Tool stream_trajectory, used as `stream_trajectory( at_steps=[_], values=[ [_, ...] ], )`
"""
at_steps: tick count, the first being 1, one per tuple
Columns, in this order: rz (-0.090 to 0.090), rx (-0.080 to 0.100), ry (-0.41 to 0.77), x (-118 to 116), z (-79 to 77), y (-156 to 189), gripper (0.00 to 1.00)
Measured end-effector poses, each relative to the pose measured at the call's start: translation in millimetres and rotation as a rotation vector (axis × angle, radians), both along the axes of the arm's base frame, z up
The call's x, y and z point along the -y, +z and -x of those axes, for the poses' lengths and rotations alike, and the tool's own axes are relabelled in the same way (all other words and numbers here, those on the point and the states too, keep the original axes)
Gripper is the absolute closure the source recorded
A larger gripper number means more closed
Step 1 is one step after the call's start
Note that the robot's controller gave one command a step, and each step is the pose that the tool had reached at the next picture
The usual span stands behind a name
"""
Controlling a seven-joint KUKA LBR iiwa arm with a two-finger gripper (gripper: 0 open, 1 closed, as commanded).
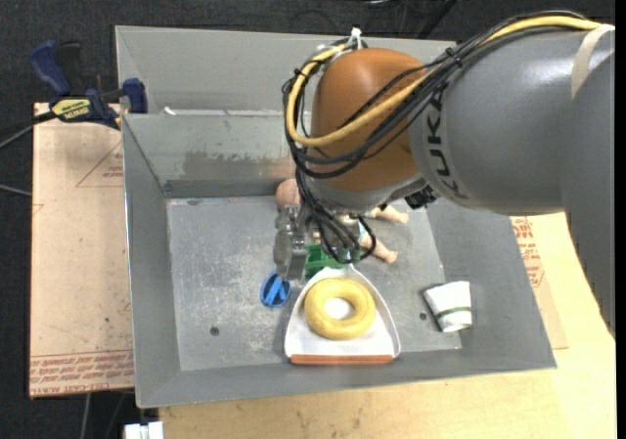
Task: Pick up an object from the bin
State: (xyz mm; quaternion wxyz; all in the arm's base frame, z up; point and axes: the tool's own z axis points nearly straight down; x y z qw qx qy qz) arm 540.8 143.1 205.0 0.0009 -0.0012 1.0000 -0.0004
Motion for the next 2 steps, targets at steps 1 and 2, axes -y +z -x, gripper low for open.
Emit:
stream_trajectory(
  at_steps=[1,2],
  values=[
    [0.000,0.000,0.000,0,0.0,0,0.00],
    [-0.001,0.005,0.057,-10,25.0,-35,0.00]
  ],
)
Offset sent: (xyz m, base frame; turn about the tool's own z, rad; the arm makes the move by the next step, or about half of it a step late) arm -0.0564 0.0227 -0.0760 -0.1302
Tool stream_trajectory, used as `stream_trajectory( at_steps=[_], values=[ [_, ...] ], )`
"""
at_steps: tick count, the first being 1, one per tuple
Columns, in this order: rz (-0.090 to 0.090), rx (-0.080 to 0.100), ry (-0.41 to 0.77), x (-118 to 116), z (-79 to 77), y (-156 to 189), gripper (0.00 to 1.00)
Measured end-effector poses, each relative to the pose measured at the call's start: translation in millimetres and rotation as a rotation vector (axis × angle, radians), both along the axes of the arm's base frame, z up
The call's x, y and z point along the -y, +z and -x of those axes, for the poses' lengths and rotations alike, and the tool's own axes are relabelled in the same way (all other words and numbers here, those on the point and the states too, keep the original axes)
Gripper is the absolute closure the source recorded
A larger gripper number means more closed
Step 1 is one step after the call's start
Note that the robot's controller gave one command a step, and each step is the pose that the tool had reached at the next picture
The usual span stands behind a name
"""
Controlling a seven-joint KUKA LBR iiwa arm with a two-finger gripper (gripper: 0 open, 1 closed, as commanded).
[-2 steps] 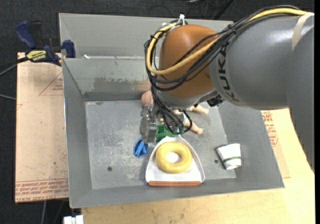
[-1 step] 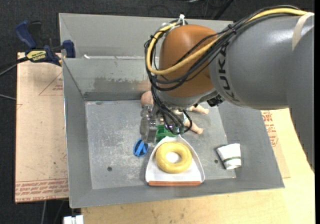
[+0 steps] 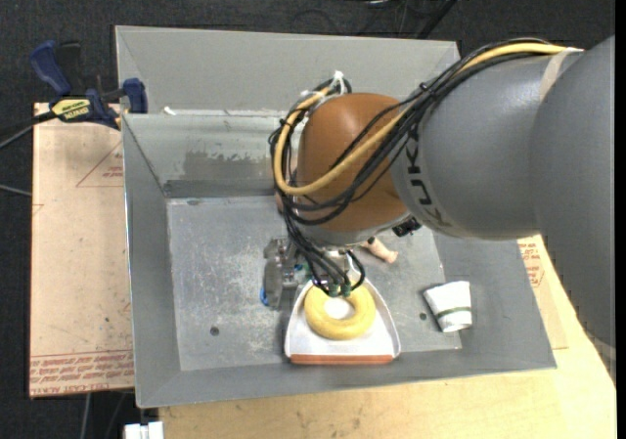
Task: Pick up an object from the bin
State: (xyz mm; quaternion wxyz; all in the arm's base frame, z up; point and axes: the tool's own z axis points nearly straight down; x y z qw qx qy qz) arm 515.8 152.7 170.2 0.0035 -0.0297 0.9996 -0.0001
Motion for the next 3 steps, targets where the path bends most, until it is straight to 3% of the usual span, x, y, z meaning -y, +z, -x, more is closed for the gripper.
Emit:
stream_trajectory(
  at_steps=[1,2,3],
  values=[
    [0.002,-0.005,0.249,10,-4.6,-62,0.00],
    [0.001,-0.005,0.249,10,-4.7,-62,0.00],
    [0.003,0.003,0.345,73,-23.5,-95,1.00]
  ],
)
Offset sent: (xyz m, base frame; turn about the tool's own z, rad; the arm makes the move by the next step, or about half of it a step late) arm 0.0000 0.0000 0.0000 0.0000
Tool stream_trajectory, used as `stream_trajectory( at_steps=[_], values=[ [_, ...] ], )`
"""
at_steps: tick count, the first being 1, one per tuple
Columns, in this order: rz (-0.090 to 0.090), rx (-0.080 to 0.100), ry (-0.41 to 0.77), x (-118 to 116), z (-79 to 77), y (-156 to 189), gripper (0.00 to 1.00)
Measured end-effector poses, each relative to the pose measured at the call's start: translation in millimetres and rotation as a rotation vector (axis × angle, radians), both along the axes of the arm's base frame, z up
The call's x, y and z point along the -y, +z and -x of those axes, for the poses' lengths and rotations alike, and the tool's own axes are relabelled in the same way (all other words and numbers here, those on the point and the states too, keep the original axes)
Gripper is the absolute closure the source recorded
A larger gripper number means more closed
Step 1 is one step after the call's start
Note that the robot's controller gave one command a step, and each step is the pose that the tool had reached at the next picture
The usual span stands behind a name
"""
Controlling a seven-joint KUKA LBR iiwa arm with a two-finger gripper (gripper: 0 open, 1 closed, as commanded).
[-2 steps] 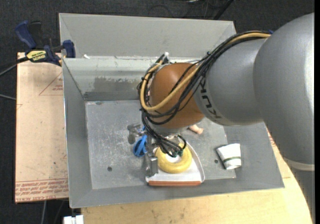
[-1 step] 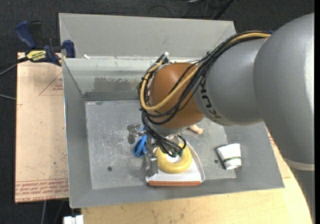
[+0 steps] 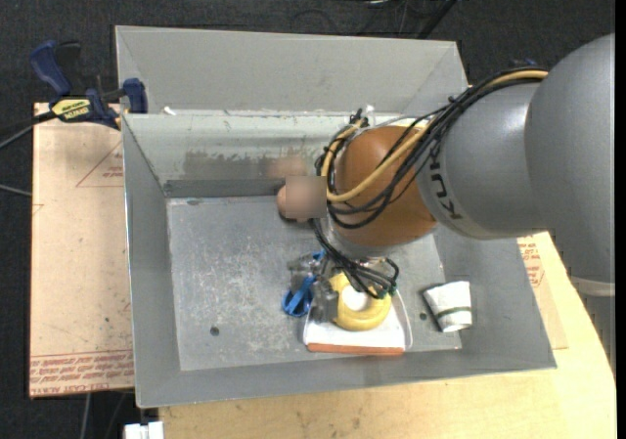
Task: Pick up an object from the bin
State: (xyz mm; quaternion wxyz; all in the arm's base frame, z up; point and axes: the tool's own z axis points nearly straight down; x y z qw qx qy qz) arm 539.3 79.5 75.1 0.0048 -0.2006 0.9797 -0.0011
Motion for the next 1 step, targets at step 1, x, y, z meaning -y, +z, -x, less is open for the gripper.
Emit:
stream_trajectory(
  at_steps=[1],
  values=[
    [0.000,0.000,0.000,-0.1,0.0,0.0,1.00]
  ],
)
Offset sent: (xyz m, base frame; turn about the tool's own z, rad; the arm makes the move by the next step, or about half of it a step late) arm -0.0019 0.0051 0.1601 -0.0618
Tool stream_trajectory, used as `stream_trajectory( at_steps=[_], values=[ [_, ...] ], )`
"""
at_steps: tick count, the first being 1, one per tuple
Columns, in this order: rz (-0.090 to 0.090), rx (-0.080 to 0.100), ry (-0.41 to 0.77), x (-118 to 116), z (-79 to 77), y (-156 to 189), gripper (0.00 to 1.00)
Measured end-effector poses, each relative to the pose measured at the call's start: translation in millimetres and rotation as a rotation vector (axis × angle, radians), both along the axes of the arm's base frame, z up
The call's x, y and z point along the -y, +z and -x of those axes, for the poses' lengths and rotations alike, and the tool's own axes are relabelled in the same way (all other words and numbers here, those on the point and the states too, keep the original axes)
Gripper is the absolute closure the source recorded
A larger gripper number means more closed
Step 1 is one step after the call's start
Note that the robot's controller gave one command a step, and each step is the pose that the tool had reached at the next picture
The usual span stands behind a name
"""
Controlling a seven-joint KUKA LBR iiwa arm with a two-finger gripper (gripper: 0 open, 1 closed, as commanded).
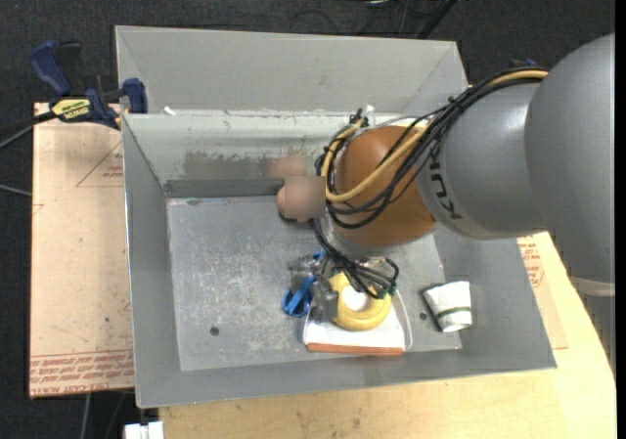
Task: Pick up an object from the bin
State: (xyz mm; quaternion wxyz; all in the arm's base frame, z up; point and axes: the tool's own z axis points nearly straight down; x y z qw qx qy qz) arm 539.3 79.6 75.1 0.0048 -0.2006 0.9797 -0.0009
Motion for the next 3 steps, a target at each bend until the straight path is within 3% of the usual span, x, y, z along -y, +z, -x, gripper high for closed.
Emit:
stream_trajectory(
  at_steps=[3],
  values=[
    [-0.001,0.001,-0.009,7,11.0,171,1.00]
  ],
)
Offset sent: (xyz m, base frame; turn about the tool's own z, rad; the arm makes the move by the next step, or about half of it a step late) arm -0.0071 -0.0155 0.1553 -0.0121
